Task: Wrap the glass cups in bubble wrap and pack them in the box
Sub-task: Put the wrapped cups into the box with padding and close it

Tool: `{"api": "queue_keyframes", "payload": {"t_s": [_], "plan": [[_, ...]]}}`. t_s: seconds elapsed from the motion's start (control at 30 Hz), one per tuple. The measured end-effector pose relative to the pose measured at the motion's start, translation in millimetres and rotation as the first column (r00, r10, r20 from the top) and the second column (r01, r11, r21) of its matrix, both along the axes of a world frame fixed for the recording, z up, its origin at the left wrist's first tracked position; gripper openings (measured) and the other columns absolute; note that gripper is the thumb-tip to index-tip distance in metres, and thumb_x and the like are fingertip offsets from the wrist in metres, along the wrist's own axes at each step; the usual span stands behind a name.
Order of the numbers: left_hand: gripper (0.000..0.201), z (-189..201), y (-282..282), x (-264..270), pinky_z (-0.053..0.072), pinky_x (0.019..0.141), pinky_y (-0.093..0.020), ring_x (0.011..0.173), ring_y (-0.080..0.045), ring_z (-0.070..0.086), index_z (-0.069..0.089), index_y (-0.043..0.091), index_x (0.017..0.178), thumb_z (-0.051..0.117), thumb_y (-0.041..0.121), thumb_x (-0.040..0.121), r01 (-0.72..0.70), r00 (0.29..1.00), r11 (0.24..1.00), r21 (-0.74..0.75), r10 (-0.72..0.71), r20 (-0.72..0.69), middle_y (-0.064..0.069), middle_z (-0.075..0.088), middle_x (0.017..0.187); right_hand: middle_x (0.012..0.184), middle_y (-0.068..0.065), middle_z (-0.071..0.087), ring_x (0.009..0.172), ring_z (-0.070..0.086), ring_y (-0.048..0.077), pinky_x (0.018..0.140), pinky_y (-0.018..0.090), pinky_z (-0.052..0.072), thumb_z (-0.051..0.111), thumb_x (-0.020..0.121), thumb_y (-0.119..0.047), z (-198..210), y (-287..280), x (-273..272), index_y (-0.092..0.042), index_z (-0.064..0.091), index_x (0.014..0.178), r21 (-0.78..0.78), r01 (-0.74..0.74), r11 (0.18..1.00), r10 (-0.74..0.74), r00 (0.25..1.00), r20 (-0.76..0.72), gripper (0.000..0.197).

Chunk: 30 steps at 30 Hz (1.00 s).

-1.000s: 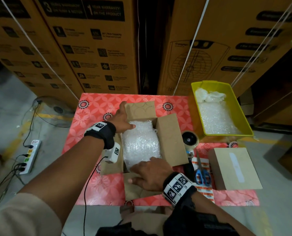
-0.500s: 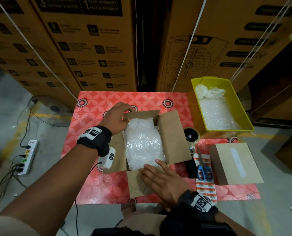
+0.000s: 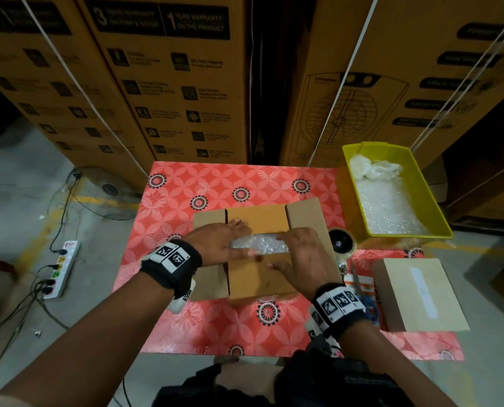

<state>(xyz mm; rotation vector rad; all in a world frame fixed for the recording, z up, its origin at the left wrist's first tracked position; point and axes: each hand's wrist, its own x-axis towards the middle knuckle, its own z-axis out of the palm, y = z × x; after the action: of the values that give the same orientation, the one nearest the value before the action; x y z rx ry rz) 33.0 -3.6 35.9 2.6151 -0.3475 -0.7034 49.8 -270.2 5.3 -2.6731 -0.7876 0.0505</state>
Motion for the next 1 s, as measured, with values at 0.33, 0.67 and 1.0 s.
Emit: {"api": "queue_keyframes", "payload": {"t_s": [0.33,0.67,1.0], "plan": [[0.075,-34.5,-36.7,-27.7,-0.015,0.127,-0.035,0.164,-0.024,-0.012,-0.004,0.009,0.169,0.033,0.046,0.114,-0.030,0.983,0.939,0.342,-0.035,0.182,-0.012,-0.010,0.177,0.134,0.025,0.055,0.121,0.051,0.043,0.104,0.056,0.043,0.063,0.093,-0.055,-6.9,-47.3,-4.5,-0.001,0.049,0.137,0.112,0.455,0.884,-0.464,0.883,0.075,0.071],[0.070,-40.4,-45.3,-32.4,-0.015,0.130,-0.043,0.163,-0.028,-0.014,-0.007,0.007,0.168,0.023,0.042,0.115,-0.043,0.977,0.912,0.409,-0.047,0.208,-0.015,-0.013,0.176,0.129,0.002,0.074,0.119,0.067,0.028,0.099,0.053,0.051,0.048,0.108,-0.047,14.7,-30.6,-0.4,-0.034,0.073,0.130,0.605,0.254,0.754,0.105,0.864,-0.493,0.036],[0.096,-29.9,-20.4,-48.5,-0.015,0.115,-0.075,0.147,-0.038,-0.048,-0.032,0.037,0.160,0.046,0.056,0.106,-0.542,0.839,0.833,0.109,0.529,0.130,-0.011,-0.049,0.161,0.176,-0.008,-0.011,0.161,-0.019,0.019,0.131,0.054,0.011,0.017,0.110,-0.040,-48.3,2.8,0.9,-0.021,-0.008,0.168,-0.031,-0.240,0.970,0.237,0.968,-0.077,0.066]]}}
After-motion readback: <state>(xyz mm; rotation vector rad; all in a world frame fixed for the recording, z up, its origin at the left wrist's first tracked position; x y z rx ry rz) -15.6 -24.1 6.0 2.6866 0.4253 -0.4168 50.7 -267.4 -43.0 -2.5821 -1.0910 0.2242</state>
